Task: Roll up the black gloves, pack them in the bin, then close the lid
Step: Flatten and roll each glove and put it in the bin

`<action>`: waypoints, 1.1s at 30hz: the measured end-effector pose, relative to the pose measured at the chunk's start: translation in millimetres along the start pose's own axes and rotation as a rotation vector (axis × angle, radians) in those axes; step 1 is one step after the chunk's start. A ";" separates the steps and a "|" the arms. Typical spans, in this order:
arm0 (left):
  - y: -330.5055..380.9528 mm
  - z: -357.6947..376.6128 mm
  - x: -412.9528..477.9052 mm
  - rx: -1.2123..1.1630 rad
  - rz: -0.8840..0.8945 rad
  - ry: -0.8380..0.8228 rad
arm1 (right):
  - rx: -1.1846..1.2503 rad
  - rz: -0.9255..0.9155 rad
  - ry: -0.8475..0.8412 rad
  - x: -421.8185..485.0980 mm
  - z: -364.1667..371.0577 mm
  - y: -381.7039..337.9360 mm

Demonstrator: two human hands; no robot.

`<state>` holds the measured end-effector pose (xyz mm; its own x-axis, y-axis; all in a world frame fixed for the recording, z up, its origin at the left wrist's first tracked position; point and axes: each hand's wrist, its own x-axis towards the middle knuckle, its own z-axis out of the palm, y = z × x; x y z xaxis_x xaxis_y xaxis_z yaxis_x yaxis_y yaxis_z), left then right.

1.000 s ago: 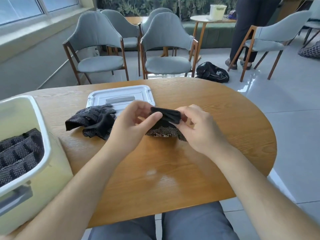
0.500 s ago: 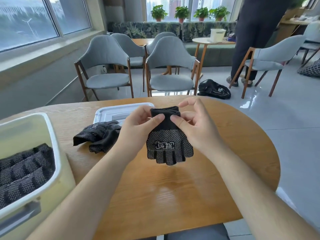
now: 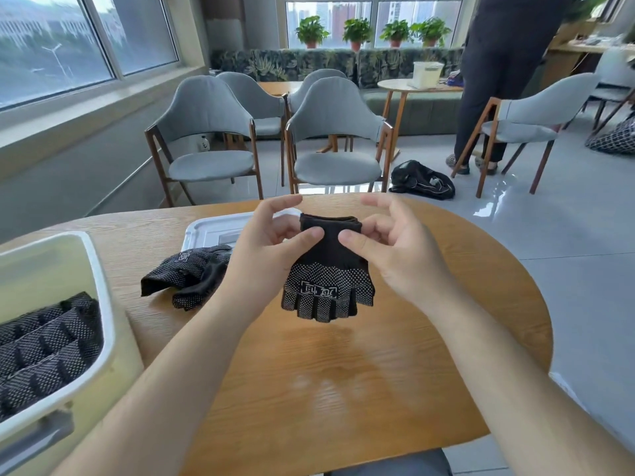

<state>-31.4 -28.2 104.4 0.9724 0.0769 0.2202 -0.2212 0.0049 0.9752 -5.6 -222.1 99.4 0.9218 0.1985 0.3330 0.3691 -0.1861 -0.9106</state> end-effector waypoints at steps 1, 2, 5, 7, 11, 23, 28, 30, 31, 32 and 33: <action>2.1 -2.1 2.5 0.056 -0.007 -0.009 | -0.016 0.023 -0.025 1.7 -3.1 -1.9; 3.8 -4.3 5.8 0.131 -0.021 -0.022 | -0.047 0.047 -0.054 4.1 -5.2 -4.0; 1.4 -7.5 19.6 0.426 -0.099 -0.059 | -0.133 0.133 -0.134 15.3 -5.9 2.1; -2.5 -5.3 30.4 0.554 -0.109 -0.052 | -0.172 0.183 -0.141 25.4 -0.9 7.8; 5.6 2.0 45.8 0.651 0.095 0.071 | -0.253 0.056 0.013 46.3 6.5 5.5; -104.7 -12.7 -23.5 0.854 0.283 -0.155 | -0.660 -0.263 -0.154 -37.5 17.6 101.5; -128.2 -19.3 -58.3 0.872 0.303 -0.272 | -0.734 -0.322 -0.173 -76.1 16.8 117.0; -129.2 -21.4 -67.9 0.867 0.325 -0.292 | -0.747 -0.341 -0.185 -87.0 15.3 115.8; -125.4 -23.1 -71.0 0.861 0.344 -0.303 | -0.745 -0.356 -0.193 -90.0 14.8 112.8; -124.5 -23.5 -75.3 0.856 0.365 -0.319 | -0.744 -0.361 -0.204 -95.2 14.1 111.5; -123.7 -24.1 -78.0 0.856 0.383 -0.336 | -0.745 -0.361 -0.213 -98.9 13.0 110.2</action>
<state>-81.7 -10.7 -34.0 0.8461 -0.3644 0.3891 -0.5256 -0.6919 0.4949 -57.7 -249.7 -37.1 0.7179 0.5306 0.4506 0.6867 -0.6459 -0.3335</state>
